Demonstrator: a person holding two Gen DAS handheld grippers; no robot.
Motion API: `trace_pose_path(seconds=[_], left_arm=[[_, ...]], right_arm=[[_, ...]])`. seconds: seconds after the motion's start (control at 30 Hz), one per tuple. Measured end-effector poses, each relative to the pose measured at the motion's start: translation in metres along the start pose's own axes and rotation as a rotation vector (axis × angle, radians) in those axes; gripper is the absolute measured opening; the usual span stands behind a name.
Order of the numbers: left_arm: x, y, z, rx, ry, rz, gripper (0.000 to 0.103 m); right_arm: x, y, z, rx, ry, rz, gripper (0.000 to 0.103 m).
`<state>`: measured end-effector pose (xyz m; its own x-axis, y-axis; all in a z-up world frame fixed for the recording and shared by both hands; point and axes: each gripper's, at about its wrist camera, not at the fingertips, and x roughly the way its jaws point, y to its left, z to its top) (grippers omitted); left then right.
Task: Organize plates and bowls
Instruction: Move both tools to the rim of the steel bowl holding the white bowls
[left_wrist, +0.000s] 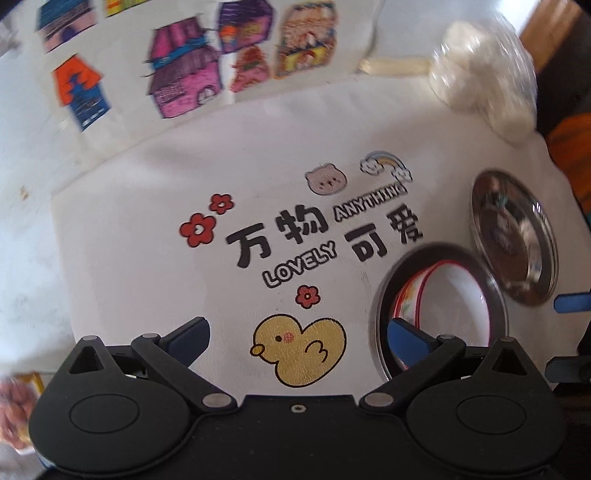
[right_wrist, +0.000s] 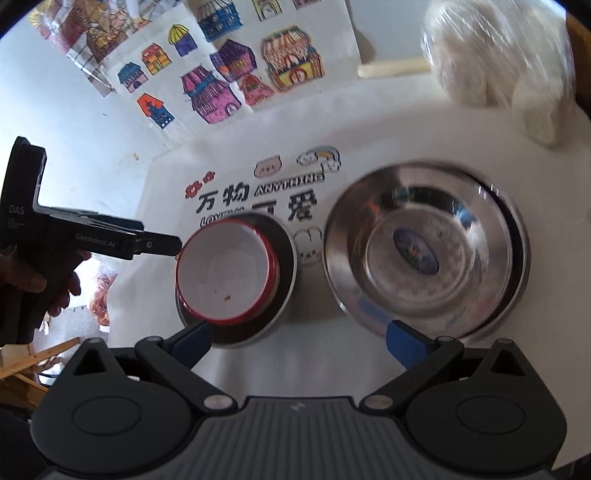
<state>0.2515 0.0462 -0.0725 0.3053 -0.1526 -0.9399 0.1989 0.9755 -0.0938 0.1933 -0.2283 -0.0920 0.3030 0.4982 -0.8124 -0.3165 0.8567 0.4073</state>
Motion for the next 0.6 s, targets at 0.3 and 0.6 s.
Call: trace_pose_path(seconds=[0.3,0.6], left_arm=[[0.012,-0.017,0.005,0.138,0.034,0.047,0.102],[0.017,-0.025,0.006,0.204,0.029,0.079,0.099]], right_arm=[[0.019,-0.012,-0.006,0.128,0.028,0.0,0.097],[0.042,-0.014,-0.009,0.199,0.054,-0.001,0.08]])
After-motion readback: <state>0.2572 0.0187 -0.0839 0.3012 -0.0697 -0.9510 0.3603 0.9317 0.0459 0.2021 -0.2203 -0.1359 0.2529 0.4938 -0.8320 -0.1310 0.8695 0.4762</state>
